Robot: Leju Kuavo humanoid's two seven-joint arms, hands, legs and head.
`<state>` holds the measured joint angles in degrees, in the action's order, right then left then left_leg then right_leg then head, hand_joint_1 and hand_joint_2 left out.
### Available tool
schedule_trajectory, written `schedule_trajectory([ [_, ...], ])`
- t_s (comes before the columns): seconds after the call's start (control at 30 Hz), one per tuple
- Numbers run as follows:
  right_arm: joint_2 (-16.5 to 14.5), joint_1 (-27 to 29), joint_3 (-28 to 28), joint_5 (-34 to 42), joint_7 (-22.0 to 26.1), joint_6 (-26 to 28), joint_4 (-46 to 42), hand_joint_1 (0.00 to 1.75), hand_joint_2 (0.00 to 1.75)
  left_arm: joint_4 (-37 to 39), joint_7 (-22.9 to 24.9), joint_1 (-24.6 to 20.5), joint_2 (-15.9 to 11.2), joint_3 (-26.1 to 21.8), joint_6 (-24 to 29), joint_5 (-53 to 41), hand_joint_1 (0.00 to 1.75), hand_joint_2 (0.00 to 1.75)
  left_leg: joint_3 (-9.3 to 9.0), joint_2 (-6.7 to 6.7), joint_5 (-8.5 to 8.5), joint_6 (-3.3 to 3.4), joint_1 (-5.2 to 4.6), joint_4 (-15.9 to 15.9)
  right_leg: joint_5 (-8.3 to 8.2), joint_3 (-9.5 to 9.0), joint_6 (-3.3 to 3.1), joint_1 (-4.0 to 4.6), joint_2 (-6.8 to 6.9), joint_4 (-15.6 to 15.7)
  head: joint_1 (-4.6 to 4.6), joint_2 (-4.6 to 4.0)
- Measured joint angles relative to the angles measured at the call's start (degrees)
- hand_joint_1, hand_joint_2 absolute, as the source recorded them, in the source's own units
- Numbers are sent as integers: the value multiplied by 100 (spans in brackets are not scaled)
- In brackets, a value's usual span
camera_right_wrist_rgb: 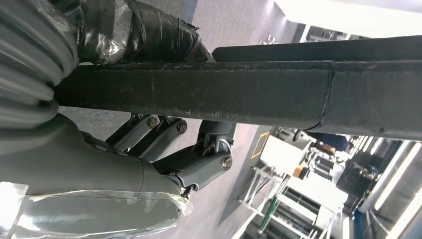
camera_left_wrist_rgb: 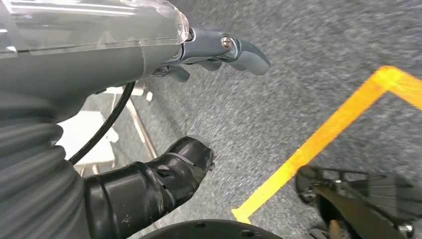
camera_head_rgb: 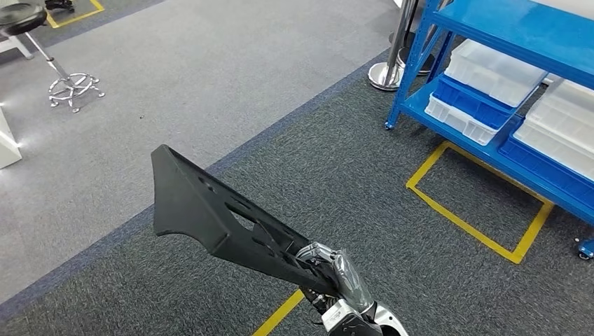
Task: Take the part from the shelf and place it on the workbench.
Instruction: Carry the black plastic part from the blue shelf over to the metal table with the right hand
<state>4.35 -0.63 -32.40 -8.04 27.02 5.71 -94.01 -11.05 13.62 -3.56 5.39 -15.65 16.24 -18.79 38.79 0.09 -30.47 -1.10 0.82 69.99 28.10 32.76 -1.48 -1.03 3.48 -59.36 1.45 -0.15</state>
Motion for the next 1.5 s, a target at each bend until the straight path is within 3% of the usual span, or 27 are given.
schedule_trajectory([
  [0.1,0,-5,-2,0,1,2,-14,175,175,-1,0,-14,-5,0,-11,-9,0,175,-539,294,368,93,-50,-1048,31,-42,62,30,151,-1,2,0],
  [0.13,0,-7,-3,0,1,2,-20,175,175,-1,1,-20,-5,0,-13,-11,0,175,-580,334,369,129,-72,-1156,37,-52,91,39,195,1,4,0],
  [0.2,0,-14,-8,-2,1,3,-27,175,175,-1,5,-15,-5,0,-13,-15,0,175,-581,231,382,200,-83,-1181,44,-83,160,45,276,21,6,0],
  [0.23,1,-19,-10,-2,1,5,-31,175,175,-1,8,-7,-5,0,-13,-17,0,175,-600,180,400,234,-72,-1215,67,-101,197,37,250,12,8,0],
  [0.3,1,-33,-14,-2,4,8,-40,175,175,0,15,-5,-5,0,-13,-19,0,175,-650,76,451,306,-37,-1286,268,-6,253,25,6,-251,15,0],
  [0.37,2,-36,-15,-2,3,10,-36,175,175,0,14,-19,-7,0,-12,-17,0,175,-637,-34,470,345,-36,-1296,624,316,264,15,-258,-924,20,0],
  [0.43,2,-45,-17,-1,-6,10,-13,175,175,0,3,-31,-8,0,-10,-11,0,175,-624,-173,470,354,-46,-1279,769,595,263,17,-318,-1459,20,0],
  [0.47,2,-63,-22,2,-9,8,-1,175,175,0,-2,-31,-8,-1,-10,-6,0,175,-621,-249,465,352,-48,-1263,674,607,258,17,-328,-1446,20,0],
  [0.5,0,-89,-28,4,-11,6,10,175,175,-1,-5,-33,-8,-1,-9,-1,0,175,-622,-325,455,345,-49,-1239,477,512,248,14,-350,-1214,20,0],
  [0.57,-2,-152,-45,9,-19,0,29,175,175,-1,-8,-34,-8,-4,-9,7,0,175,-603,-461,423,312,-51,-1173,106,209,215,-6,-569,-496,20,0],
  [0.63,-11,-199,-63,12,-32,-7,47,175,175,-1,-8,-39,-9,-7,-12,12,0,175,-537,-582,408,251,-46,-1118,8,55,191,-14,-796,-116,16,0],
  [0.67,-19,-216,-72,13,-41,-12,57,175,175,0,-8,-39,-9,-8,-13,17,0,175,-504,-644,416,213,-38,-1112,27,48,178,-3,-825,-95,14,0],
  [0.73,-50,-256,-82,13,-59,-21,70,175,175,1,-7,-24,-20,-11,-14,32,0,175,-468,-701,425,137,-17,-1110,10,21,130,-11,-703,-47,14,0],
  [0.8,-99,-304,-87,15,-68,-24,75,175,175,1,1,-18,-31,-13,-14,42,0,175,-355,-468,288,70,-27,-885,-5,-28,63,-39,-552,11,-10,0],
  [0.87,-129,-331,-89,19,-75,-25,84,175,175,0,8,-33,-34,-14,-15,45,0,175,-42,-167,-32,11,-21,-256,7,-56,13,-24,-380,29,-34,0],
  [0.93,-134,-338,-93,21,-83,-28,107,175,175,-1,9,-39,-37,-16,-15,45,0,175,275,-77,-224,-32,2,336,29,-65,-5,-11,-207,27,-34,0],
  [0.97,-136,-340,-99,23,-86,-31,119,175,175,-1,9,-31,-39,-17,-16,44,0,175,307,-58,-170,-45,11,379,41,-73,-1,-11,-130,26,-34,0],
  [1.0,-138,-345,-108,25,-88,-33,127,175,175,-1,9,-21,-44,-19,-16,44,0,175,220,-31,-17,-49,18,198,54,-86,8,-11,-65,25,-34,0],
  [1.1,-143,-377,-132,30,-93,-33,132,175,175,-1,8,-14,-63,-20,-19,42,0,175,-332,218,458,20,-6,-882,109,-148,71,9,93,21,-32,0],
  [1.17,-144,-398,-143,32,-96,-33,132,175,175,-1,8,-21,-66,-22,-20,41,0,175,-446,278,483,101,-50,-1129,132,-172,132,32,175,26,-28,0],
  [1.2,-144,-408,-154,33,-97,-33,132,175,175,-1,8,-17,-67,-23,-20,40,0,175,-442,217,492,142,-62,-1139,136,-187,164,38,214,36,-28,0],
  [1.23,-145,-415,-166,33,-97,-33,132,175,175,-1,8,-7,-67,-23,-20,40,0,175,-451,168,502,180,-51,-1160,148,-203,200,30,216,45,-26,0],
  [1.3,-146,-431,-184,38,-98,-33,132,175,175,-1,9,7,-70,-25,-21,42,0,175,-487,78,532,255,-26,-1224,277,-170,253,5,25,-96,-25,0],
  [1.37,-146,-438,-185,52,-101,-33,136,175,175,-1,10,-2,-75,-26,-27,43,0,175,-502,-15,548,304,-17,-1252,604,108,268,-18,-239,-692,-23,0],
  [1.43,-141,-431,-186,64,-108,-35,157,175,175,-1,9,-14,-78,-30,-31,43,0,175,-498,-138,547,324,-27,-1243,850,488,270,-18,-321,-1399,-24,0],
  [1.47,-139,-428,-187,67,-111,-36,169,175,175,-1,9,-15,-78,-32,-31,44,0,175,-499,-206,544,327,-31,-1235,823,586,270,-18,-331,-1534,-23,0],
  [1.5,-138,-429,-187,68,-112,-37,178,175,175,-1,9,-14,-78,-35,-31,45,0,175,-501,-279,538,323,-33,-1221,677,577,263,-19,-342,-1440,-25,0],
])
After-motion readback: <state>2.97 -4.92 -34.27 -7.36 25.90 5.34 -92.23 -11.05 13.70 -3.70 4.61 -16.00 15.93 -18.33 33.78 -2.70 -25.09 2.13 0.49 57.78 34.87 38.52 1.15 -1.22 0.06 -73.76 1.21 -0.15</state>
